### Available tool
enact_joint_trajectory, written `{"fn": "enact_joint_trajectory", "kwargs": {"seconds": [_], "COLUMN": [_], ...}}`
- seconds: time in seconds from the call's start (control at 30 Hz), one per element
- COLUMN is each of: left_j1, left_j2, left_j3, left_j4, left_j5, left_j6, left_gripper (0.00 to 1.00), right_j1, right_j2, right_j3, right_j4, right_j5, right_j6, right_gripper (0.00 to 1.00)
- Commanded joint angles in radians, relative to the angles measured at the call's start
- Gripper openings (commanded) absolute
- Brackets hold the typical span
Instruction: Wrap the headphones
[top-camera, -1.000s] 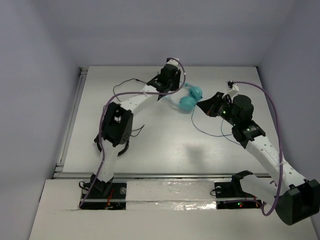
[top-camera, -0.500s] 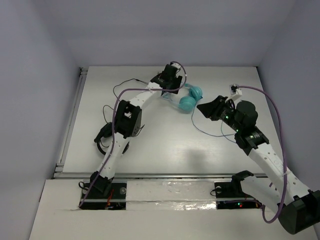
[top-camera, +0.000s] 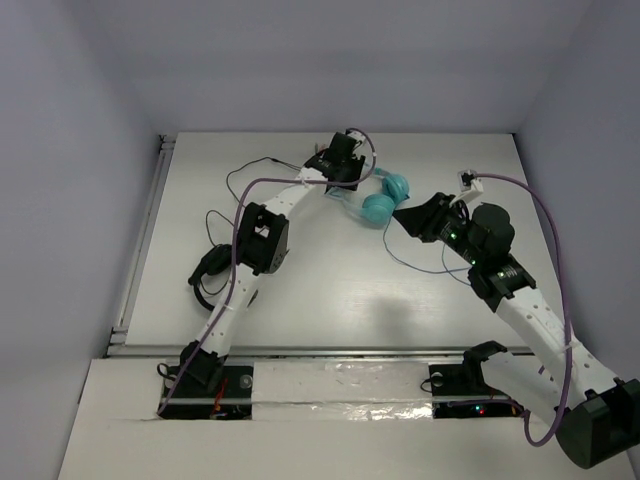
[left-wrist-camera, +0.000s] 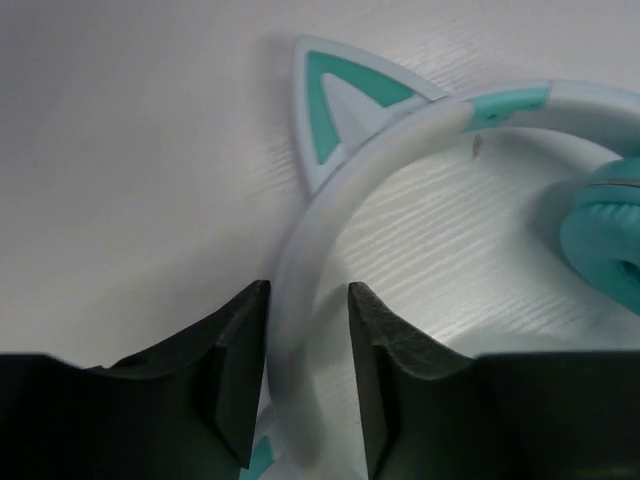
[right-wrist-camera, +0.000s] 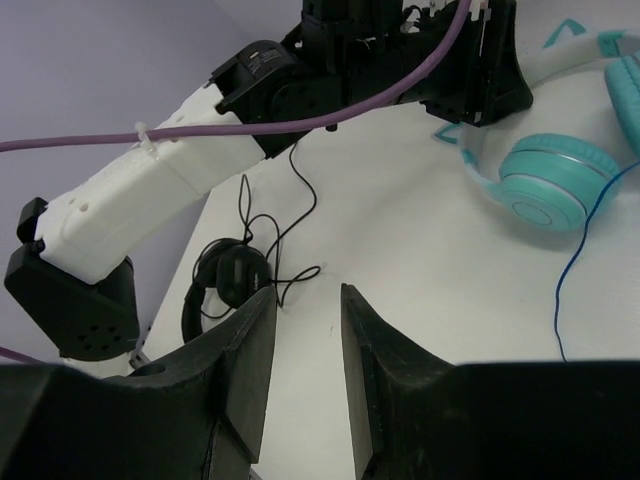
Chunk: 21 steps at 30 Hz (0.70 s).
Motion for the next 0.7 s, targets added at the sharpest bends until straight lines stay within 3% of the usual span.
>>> {"fn": "enact_joint_trajectory", "kwargs": {"seconds": [0.0,0.03,0.13,0.3,0.43,0.47,0.6,0.67], "left_j1": [0.023,0.023,0.045,0.054,0.072,0.088,0.126,0.140], "left_j2": [0.054,0.055,0.051,-0.072,-0.239,-0.326,-0.530,-0.653], "left_j3": [0.075,0.072,0.037,-0.150,-0.382,-0.429,-0.582,-0.650], "left_j4": [0.003,0.005,0.005,0.084,0.172,0.196,0.279,0.289], "left_j5": [0.098,0.105,0.106,0.050,0.046,0.061,0.153,0.193], "left_j6": [-0.050,-0.058,-0.068,-0.073,-0.139,-0.183,-0.294,-0.326], "left_gripper": [0.32,0.19,0.00,0.00,0.00,0.00,0.00,0.00], "right_j1": [0.009,0.009,0.009,0.009,0.009,0.009,0.009,0.009], "right_j2": [-0.014,-0.020,-0.030,-0.024,0.003,0.011,0.040,0.042], "right_j3": [-0.001,-0.001,0.004,-0.001,-0.022,-0.022,-0.022,-0.015], "right_j4": [0.058,0.056,0.052,0.061,0.073,0.073,0.073,0.072], "right_j5": [0.007,0.016,0.028,0.039,0.034,0.034,0.082,0.109], "right_j6": [-0.001,-0.001,-0.001,-0.006,-0.012,-0.021,-0.050,-0.073], "right_gripper": [0.38,0.38,0.38,0.32,0.07,0.07,0.07,0.27]}}
